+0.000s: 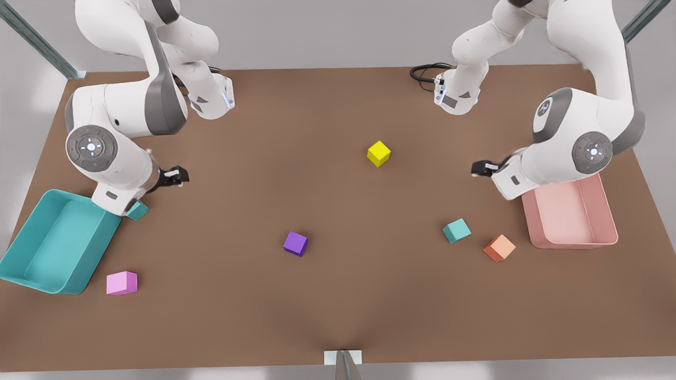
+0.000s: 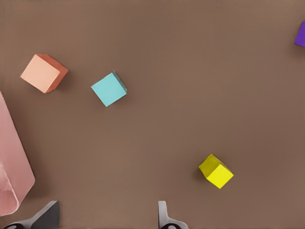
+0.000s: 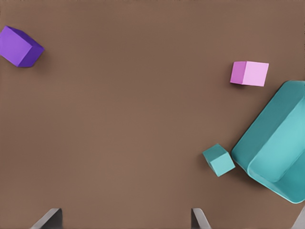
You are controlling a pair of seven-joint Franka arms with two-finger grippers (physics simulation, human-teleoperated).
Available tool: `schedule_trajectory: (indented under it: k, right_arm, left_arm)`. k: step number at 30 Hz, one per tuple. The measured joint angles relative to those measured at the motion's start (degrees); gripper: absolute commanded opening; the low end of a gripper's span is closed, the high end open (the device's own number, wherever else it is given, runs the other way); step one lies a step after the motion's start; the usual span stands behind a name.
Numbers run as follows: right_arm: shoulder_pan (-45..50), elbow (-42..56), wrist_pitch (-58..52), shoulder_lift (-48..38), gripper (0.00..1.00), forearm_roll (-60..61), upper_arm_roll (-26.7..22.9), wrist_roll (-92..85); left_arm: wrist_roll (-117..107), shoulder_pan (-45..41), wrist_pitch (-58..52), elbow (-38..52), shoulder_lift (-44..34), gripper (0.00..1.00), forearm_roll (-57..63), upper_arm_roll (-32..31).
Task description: Stack the two blue cubes on top of each other
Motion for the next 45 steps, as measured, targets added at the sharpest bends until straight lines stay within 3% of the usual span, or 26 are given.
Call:
schedule_trajectory:
  k: [1, 2, 3, 5, 10, 15, 23, 31, 45]
  right_arm:
    - [0.00, 0.00, 0.53, 0.02, 1.00, -0.02, -0.07, -0.09]
    - [-0.01, 0.00, 0.98, 0.04, 1.00, -0.04, -0.12, -0.18]
    - [-0.04, 0.00, 1.36, 0.05, 1.00, -0.06, -0.12, -0.26]
    - [-0.08, -0.01, 1.96, 0.11, 1.00, -0.10, -0.15, -0.42]
    - [-0.31, -0.10, 2.81, 0.44, 1.00, -0.35, -0.22, -0.91]
    - [-9.01, -9.20, 5.27, 4.66, 1.00, -0.83, -0.27, -6.06]
    - [-18.93, -29.42, 25.50, 1.81, 1.00, -1.56, -0.27, -20.47]
    - [-21.94, -37.90, 43.34, 3.25, 1.00, -6.15, -0.25, -34.65]
    - [-28.27, -49.52, 55.31, 0.70, 1.00, -6.16, -0.21, -46.90]
  left_arm:
    - [-0.03, -13.25, 0.29, -0.86, -2.25, 1.00, -0.75, 16.52]
    - [0.02, -21.64, 0.54, -1.64, -3.91, 1.00, -1.54, 26.48]
    - [0.07, -25.88, 0.74, -1.85, -4.05, 1.00, -2.19, 31.49]
    - [0.16, -29.05, 1.03, -2.02, -3.55, 1.00, -3.07, 35.35]
    - [0.44, -30.16, 0.98, -2.06, -3.01, 1.00, -3.97, 36.68]
    - [0.78, -30.40, 0.95, -1.47, -2.99, 1.00, -4.30, 36.72]
    - [1.59, -30.50, -0.43, -1.50, 1.77, 1.00, -5.15, 36.13]
    - [2.24, -30.65, -2.48, -1.67, 2.72, 1.00, -5.36, 35.27]
    - [2.86, -30.14, -4.21, -1.36, 2.95, 1.00, -4.81, 35.31]
